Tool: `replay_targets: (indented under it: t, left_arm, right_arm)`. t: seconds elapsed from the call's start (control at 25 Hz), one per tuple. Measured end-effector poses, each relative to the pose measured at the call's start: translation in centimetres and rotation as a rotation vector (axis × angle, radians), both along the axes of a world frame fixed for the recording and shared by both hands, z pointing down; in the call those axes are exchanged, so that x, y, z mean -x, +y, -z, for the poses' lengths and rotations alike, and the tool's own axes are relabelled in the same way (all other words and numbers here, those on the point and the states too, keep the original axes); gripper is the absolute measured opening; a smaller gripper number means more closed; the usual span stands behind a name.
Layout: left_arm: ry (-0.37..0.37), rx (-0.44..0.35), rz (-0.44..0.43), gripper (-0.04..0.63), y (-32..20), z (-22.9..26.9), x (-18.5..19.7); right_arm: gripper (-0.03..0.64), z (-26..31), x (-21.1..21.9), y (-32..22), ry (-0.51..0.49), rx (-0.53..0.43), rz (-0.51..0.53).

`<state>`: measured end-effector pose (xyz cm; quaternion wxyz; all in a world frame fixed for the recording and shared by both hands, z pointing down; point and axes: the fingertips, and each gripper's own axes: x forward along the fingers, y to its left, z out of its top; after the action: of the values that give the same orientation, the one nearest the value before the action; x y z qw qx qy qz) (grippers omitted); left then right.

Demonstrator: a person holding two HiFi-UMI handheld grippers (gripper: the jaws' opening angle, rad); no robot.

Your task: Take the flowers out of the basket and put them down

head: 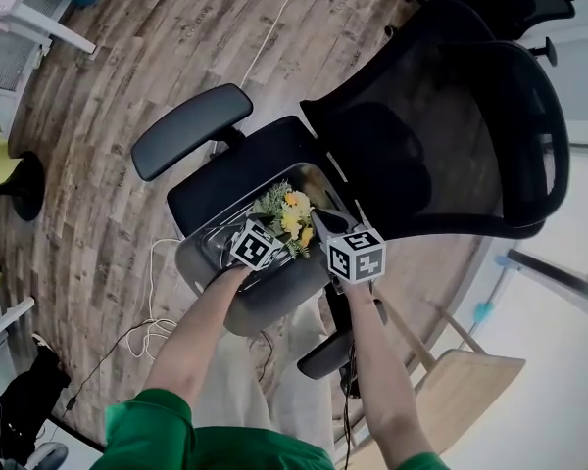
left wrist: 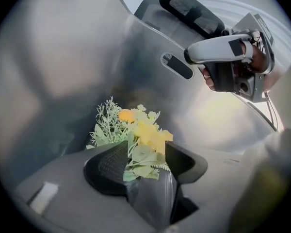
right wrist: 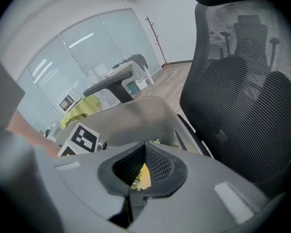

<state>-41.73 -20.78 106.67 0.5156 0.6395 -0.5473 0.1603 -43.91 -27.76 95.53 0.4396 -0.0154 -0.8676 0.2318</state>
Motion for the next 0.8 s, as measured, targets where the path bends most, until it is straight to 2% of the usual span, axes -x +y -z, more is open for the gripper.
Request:
replay_targets:
  t: [0.2, 0.44, 0.6, 0.72, 0.8]
  left_arm:
    - [-0.041, 0.019, -0.025, 0.255, -0.9, -1.3, 0.0]
    - [-0.070, 0.044, -0.001, 0.178, -1.1, -2.3, 0.7]
    - [-0.065, 0.061, 0.018, 0.162, -1.0, -2.9, 0.7]
    - [-0.100, 0.073, 0.024, 0.106, -1.0, -3.3, 1.5]
    - [-0.095, 0.085, 0.034, 0.085, -0.8, -3.4, 1.6]
  right_arm:
    - [0.006, 0.0, 0.0, -0.3, 0.000, 0.000, -0.002]
    - [0.006, -0.2, 0.0, -0.6, 0.011, -0.014, 0.011]
    - [0.006, -0.6, 0.2, -0.8, 0.027, -0.021, 0.018]
    - [0.006, -0.6, 0.2, -0.9, 0.028, -0.014, 0.014]
    - [0.006, -0.6, 0.2, -0.9, 0.028, -0.014, 0.017]
